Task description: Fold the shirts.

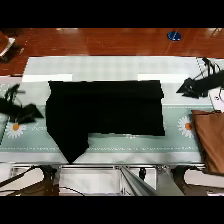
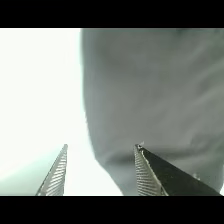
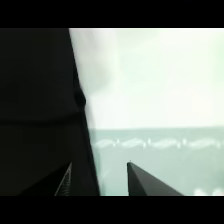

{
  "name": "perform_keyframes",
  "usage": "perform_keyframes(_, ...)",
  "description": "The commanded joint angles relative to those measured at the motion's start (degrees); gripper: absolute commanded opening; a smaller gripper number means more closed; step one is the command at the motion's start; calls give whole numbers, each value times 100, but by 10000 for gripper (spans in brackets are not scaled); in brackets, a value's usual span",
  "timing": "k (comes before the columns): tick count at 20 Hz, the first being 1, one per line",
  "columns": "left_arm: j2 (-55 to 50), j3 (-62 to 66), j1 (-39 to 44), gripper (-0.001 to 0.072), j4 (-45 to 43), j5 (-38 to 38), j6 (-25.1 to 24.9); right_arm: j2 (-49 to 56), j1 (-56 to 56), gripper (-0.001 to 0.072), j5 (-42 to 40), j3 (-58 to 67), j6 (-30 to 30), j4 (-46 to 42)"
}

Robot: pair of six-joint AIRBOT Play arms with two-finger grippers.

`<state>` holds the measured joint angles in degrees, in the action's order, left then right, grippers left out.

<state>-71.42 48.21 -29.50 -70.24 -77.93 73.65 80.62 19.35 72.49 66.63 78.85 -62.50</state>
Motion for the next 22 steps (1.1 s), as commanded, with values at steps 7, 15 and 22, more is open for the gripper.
perform_keyframes(7,671,-2435,-463,505,1502,564,-527,-2151,-96,407,-1338,-3486,-719,1799)
perform_keyframes(15,649,-2835,608,33,1720,1515,-546,-2151,964,407,-1154,-3383,11,188)
perform_keyframes(22,649,-2839,605,17,1718,1379,-549,-2149,612,407,-417,-4378,-151,658)
